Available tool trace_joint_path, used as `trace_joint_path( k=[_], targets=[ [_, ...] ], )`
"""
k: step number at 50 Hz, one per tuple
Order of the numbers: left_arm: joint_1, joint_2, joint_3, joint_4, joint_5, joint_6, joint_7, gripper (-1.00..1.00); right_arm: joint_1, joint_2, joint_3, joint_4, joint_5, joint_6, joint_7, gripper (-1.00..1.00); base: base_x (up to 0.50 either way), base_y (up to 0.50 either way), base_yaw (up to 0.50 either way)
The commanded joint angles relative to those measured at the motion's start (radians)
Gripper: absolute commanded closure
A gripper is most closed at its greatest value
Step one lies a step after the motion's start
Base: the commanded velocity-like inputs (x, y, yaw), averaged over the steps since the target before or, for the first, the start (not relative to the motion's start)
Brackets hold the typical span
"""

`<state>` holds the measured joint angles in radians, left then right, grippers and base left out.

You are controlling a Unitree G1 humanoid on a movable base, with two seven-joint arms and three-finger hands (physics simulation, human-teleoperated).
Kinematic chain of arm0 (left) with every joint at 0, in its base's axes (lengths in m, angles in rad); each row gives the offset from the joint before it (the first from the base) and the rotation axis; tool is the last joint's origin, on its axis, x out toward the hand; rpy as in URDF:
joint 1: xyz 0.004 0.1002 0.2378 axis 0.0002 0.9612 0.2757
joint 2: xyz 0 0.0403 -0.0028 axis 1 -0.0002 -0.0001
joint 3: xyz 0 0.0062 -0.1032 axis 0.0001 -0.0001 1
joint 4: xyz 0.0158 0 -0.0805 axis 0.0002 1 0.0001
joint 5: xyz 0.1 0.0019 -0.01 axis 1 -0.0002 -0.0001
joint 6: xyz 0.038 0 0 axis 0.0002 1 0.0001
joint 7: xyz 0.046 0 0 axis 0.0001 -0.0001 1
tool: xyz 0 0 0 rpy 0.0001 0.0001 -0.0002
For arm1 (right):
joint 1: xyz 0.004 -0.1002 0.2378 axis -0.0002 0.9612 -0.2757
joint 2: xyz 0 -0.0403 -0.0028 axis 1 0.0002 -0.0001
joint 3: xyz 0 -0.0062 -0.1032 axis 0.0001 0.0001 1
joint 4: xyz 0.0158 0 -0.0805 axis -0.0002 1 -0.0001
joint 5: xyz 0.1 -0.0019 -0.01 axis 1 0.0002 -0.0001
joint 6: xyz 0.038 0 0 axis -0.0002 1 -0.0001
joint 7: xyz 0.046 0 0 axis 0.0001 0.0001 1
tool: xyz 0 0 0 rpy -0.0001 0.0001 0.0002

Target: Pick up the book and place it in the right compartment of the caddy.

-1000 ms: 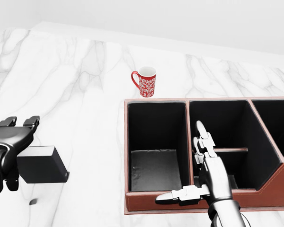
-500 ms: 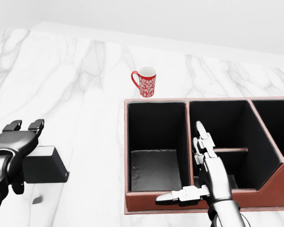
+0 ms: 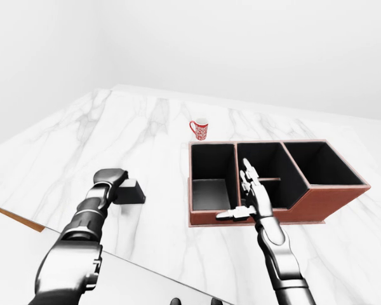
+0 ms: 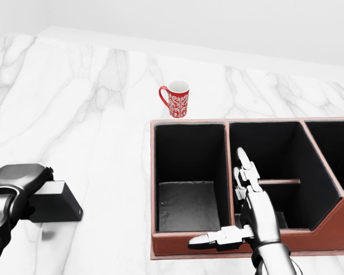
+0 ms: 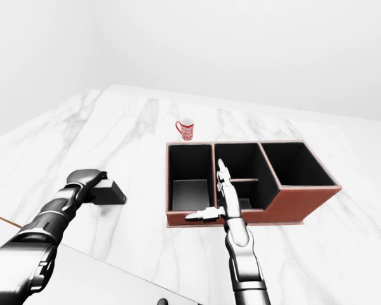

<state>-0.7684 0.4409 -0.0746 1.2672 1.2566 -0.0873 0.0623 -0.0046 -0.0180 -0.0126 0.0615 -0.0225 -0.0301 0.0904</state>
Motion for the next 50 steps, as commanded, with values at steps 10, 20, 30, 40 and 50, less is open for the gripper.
trace_joint_path(
  k=[10, 20, 30, 40, 50],
  targets=[
    [0.003, 0.000, 0.004, -0.005, -0.009, 0.000, 0.015, 1.00, 0.001, -0.001, 0.000, -0.011, 0.000, 0.009, 0.001, -1.00, 0.00, 0.00, 0.00],
    [-0.088, 0.011, 0.038, -0.050, -0.039, 0.000, 0.197, 1.00, 0.004, 0.000, 0.001, -0.057, -0.001, 0.053, 0.002, -1.00, 0.00, 0.00, 0.00],
    [-0.124, 0.028, 0.093, -0.211, -0.159, 0.000, 0.243, 1.00, 0.004, 0.000, 0.001, -0.057, -0.001, 0.052, 0.003, -1.00, 0.00, 0.00, 0.00],
    [-0.090, 0.030, 0.117, -0.321, -0.207, 0.000, 0.200, 1.00, 0.004, 0.000, 0.001, -0.057, -0.001, 0.053, 0.003, -1.00, 0.00, 0.00, 0.00],
    [-0.057, 0.019, 0.138, -0.437, -0.247, 0.000, 0.135, 1.00, 0.004, 0.000, 0.001, -0.057, -0.001, 0.053, 0.002, -1.00, 0.00, 0.00, 0.00]
  ],
)
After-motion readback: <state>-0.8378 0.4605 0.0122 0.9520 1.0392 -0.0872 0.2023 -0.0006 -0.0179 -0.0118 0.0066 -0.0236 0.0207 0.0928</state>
